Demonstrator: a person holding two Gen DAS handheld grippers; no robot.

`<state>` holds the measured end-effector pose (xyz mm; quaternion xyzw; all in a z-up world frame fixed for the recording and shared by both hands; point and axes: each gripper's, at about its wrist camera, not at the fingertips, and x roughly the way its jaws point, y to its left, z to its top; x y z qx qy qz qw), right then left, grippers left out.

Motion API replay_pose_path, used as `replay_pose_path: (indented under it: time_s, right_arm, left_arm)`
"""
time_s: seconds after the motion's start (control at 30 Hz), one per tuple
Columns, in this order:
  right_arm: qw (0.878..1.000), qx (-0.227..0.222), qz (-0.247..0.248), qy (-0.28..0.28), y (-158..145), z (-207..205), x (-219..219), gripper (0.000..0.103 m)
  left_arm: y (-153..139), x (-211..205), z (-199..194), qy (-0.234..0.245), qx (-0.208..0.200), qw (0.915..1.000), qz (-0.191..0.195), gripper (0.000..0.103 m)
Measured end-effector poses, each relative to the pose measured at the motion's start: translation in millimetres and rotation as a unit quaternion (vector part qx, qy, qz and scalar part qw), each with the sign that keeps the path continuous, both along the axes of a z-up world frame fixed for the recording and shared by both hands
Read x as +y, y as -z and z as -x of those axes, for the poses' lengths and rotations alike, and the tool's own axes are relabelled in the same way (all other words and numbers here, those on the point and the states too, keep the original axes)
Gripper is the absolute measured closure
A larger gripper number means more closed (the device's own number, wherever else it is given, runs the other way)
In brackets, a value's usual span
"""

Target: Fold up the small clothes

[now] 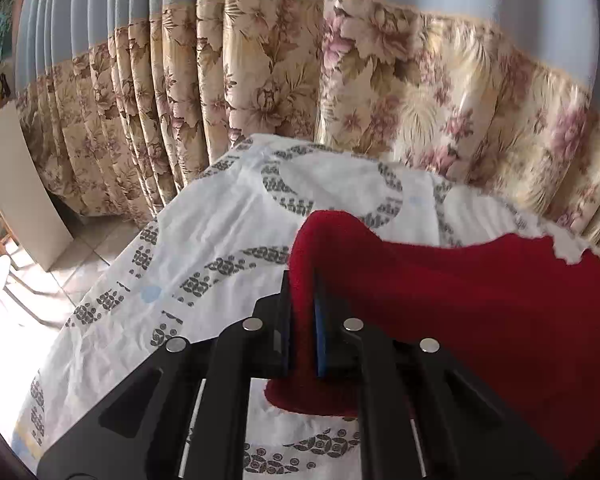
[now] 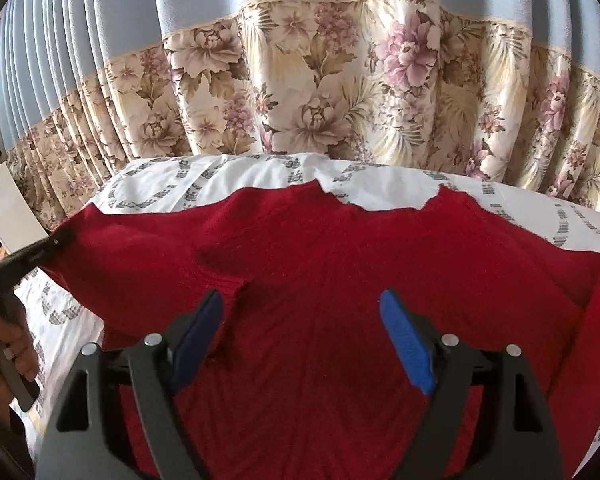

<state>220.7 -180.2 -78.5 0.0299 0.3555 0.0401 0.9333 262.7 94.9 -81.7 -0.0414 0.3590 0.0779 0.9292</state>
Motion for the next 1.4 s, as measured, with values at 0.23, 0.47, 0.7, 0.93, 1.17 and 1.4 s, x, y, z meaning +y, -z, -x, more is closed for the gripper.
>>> replay_pose_path:
  time_s: [0.23,0.47,0.7,0.93,1.17,1.4]
  right_arm:
    - [1.000,0.025,0.000,-0.019,17.6,-15.8,20.0,0.022]
    - [0.998,0.042,0.009,-0.048,32.1,-30.1,48.3,0.022]
    - [0.995,0.049,-0.015,-0.087,37.2,-33.5,62.7,0.064]
    - [0.995,0.030,-0.028,-0.092,30.0,-27.4,65.7,0.088]
    - [0.998,0.003,-0.020,-0.064,6.1,-29.1,42.4,0.089]
    - [1.000,0.008,-0.007,-0.021,0.5,-39.9,-3.1,0.089]
  left_arm:
    - [-7.5,5.2,5.5,-0.032,-0.015,0.9992,-0.017,0.025]
    - [-10.2,21.2,3.3,-0.050,-0.017,0.9986,0.002,0.015]
    - [-7.4,21.1,3.3,-0.044,-0.011,0.9989,0.007,0.014]
    - [-4.9,15.1,2.2,-0.022,-0.008,0.9996,0.016,0.012]
    - [-3.3,13.5,2.0,-0.012,-0.007,0.9996,0.024,0.012]
    - [-1.1,7.3,1.5,-0.005,-0.004,0.9998,0.019,0.012]
